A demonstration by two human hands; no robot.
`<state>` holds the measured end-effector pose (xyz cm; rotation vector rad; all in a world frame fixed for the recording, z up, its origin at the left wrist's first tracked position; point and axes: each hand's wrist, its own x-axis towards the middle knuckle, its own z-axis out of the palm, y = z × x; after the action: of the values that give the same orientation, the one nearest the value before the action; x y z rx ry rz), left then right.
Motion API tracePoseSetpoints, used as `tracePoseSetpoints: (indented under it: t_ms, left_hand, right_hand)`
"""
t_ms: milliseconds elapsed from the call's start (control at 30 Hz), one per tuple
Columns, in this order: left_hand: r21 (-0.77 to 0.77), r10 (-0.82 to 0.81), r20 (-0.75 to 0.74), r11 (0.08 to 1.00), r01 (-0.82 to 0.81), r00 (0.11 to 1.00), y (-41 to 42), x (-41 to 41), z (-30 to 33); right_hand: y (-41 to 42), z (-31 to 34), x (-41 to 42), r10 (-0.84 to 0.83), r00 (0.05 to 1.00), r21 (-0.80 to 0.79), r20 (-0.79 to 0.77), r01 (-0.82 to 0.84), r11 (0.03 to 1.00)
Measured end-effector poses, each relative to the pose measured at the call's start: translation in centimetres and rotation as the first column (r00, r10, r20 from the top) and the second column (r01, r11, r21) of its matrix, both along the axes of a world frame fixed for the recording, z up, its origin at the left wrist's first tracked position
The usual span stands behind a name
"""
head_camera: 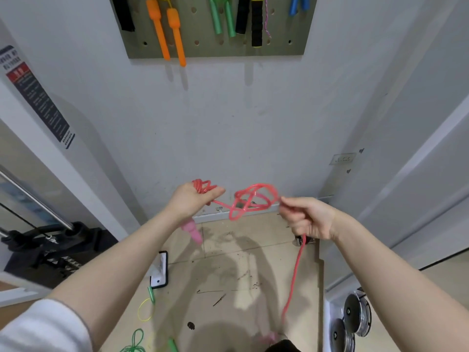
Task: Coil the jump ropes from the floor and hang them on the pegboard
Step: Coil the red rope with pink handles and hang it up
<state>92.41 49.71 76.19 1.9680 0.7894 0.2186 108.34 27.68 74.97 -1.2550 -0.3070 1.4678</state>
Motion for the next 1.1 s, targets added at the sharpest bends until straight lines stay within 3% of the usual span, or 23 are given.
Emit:
tracePoseSetpoints:
  t_ms: [33, 100, 133, 167, 300, 433, 533, 633, 667, 767, 833, 867, 900, 967, 1033, 1100]
  left_hand:
    - [-0.016, -0.004, -0.019, 1.0, 0.004, 1.0, 0.6, -0.6, -0.2]
    - [-0.102, 0.052, -0.06, 0.993, -0.058, 0.997, 2.3, -2.1, -1.4]
    - [-0.157, 0.105, -0.076, 0.981, -0.116, 0.992, 3.0, -2.8, -1.9]
    - [-0.203, 0.155, -0.085, 0.964, -0.17, 0.984, 3.5, -3.4, -2.6]
    - [-0.424, 0.213, -0.098, 0.875, -0.234, 0.972, 3.7, -3.1, -4.4]
    - [-0.648, 0.376, -0.024, 0.7, -0.3, 0.926, 3.1, -0.6, -4.2]
    - [-0.707, 0.622, 0.019, 0.562, -0.429, 0.783, 4.1, 0.6, -3.9]
    - [-0.709, 0.763, -0.021, 0.444, -0.548, 0.646, 5.8, 0.4, -5.1]
    - [-0.7, 0.784, -0.041, 0.42, -0.577, 0.62, 6.0, 0.3, -5.7]
    - [-0.697, 0.766, -0.034, 0.442, -0.565, 0.642, 5.1, 0.8, -6.7]
    - [-0.757, 0.683, 0.025, 0.49, -0.433, 0.73, 3.5, 1.5, -6.0]
    - [-0.781, 0.629, 0.056, 0.512, -0.359, 0.775, 2.6, 1.8, -5.2]
    - [-0.801, 0.569, 0.087, 0.528, -0.283, 0.818, 1.7, 2.0, -4.3]
    - [-0.83, 0.428, 0.142, 0.543, -0.129, 0.893, -0.3, 2.4, -2.2]
    - [-0.841, 0.243, 0.191, 0.54, 0.031, 0.951, -2.4, 2.7, -0.5]
    - [-0.846, 0.086, 0.242, 0.506, 0.167, 0.966, -4.1, 2.8, 0.5]
  right_hand:
    - [-0.5, -0.3, 0.6, -0.244, 0.97, 0.039, -0.022, 0.245, 0.969]
    - [-1.9, -1.1, 2.2, -0.68, 0.716, 0.034, -0.161, 0.692, 0.721]
    - [-2.7, -1.4, 2.7, -0.786, 0.589, -0.012, -0.188, 0.799, 0.601]
    - [-3.4, -1.6, 3.0, -0.837, 0.525, -0.069, -0.155, 0.839, 0.539]
    - [-3.3, -3.2, 2.3, -0.87, 0.493, -0.206, 0.02, 0.853, 0.479]
    - [-2.7, -4.2, 1.6, -0.799, 0.53, -0.246, 0.285, 0.846, 0.474]
    - [-3.7, -4.2, 1.7, -0.832, 0.428, -0.186, 0.352, 0.903, 0.386]
    - [-4.9, -4.3, 2.1, -0.903, 0.237, -0.17, 0.359, 0.968, 0.186]
    - [-5.2, -4.6, 2.4, -0.894, 0.224, -0.204, 0.388, 0.967, 0.153]
    - [-5.9, -5.7, 3.1, -0.741, 0.375, -0.292, 0.557, 0.924, 0.248]
    - [-5.4, -6.1, 2.9, -0.461, 0.56, -0.418, 0.688, 0.826, 0.378]
    - [-4.9, -6.5, 2.8, -0.374, 0.574, -0.446, 0.728, 0.811, 0.378]
    - [-4.1, -6.2, 2.2, -0.355, 0.573, -0.424, 0.739, 0.804, 0.416]
    - [-2.4, -4.8, 0.6, -0.353, 0.56, -0.257, 0.75, 0.737, 0.625]
    - [-0.2, -2.9, -1.2, -0.316, 0.667, -0.088, 0.675, 0.498, 0.863]
    - [1.7, -0.9, -3.3, -0.16, 0.784, 0.005, 0.6, 0.196, 0.981]
